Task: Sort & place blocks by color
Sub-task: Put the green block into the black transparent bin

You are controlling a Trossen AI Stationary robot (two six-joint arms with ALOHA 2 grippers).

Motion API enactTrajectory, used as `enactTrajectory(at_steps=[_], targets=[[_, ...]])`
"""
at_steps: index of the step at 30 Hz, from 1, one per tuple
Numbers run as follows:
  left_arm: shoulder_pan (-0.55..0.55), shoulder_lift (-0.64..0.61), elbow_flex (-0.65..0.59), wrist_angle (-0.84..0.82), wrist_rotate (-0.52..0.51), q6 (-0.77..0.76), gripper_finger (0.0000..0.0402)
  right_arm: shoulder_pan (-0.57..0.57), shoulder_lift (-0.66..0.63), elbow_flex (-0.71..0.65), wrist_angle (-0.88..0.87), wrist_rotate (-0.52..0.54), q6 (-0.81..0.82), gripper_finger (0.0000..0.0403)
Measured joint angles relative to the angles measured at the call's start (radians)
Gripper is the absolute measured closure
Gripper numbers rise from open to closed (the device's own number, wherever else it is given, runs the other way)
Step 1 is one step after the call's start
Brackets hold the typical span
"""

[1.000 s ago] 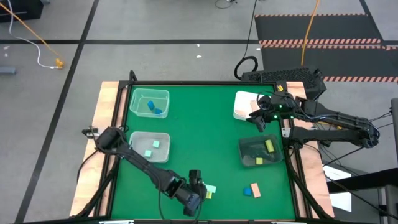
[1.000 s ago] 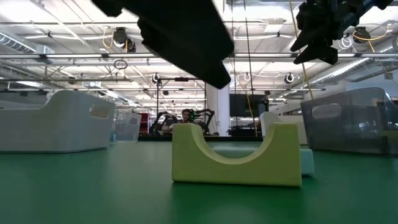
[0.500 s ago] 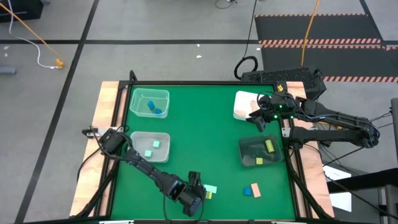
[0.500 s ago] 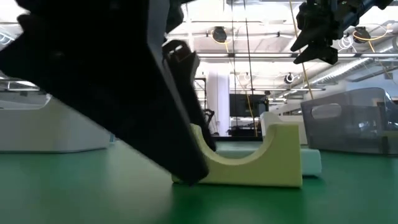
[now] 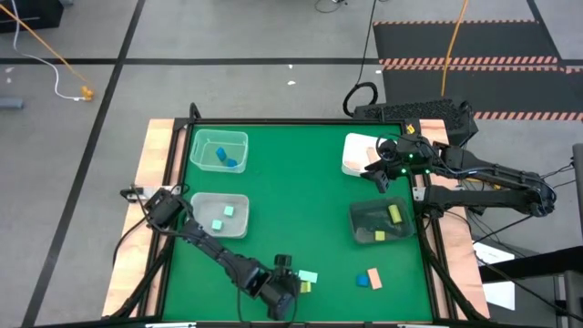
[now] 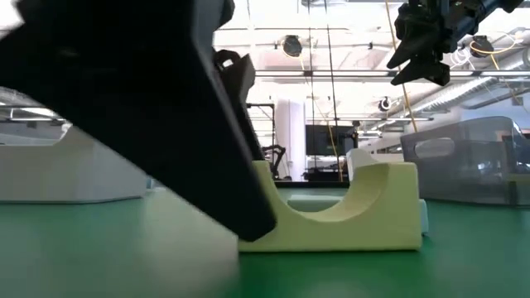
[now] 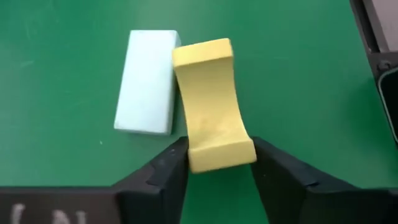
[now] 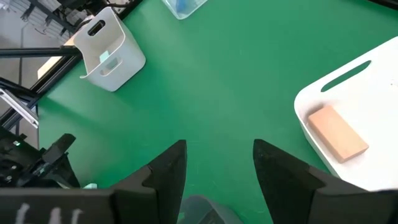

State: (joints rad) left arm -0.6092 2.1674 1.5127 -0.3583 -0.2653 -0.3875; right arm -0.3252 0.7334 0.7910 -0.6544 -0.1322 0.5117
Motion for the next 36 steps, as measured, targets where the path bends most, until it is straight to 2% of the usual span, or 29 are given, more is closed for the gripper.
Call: enactTrajectory(at_steps=[4, 10, 15, 25, 36], targets=[[0.01, 0.0, 0.0, 0.022, 0.0, -0.001, 0.0261, 0.0, 0.0, 0.0, 0.0, 0.0, 0.0, 0.0225], [0.02, 0.0, 0.0, 0.026, 0.003, -0.002, 0.0242, 0.0, 0.0, 0.0, 0.0, 0.0, 0.0, 0.0225], [0.02, -0.001, 0.0, 0.027, 0.003, 0.005, 0.0265, 0.0, 0.0, 0.0, 0.0, 0.0, 0.0, 0.0225], [0.036, -0.053, -0.002, 0.097, 0.002, 0.015, 0.0264, 0.0, 0.0, 0.0, 0.0, 0.0, 0.0, 0.0225], [0.11, -0.158, -0.001, 0.1, -0.111, 0.106, 0.0264, 0.0, 0.0, 0.0, 0.0, 0.0, 0.0, 0.0225]])
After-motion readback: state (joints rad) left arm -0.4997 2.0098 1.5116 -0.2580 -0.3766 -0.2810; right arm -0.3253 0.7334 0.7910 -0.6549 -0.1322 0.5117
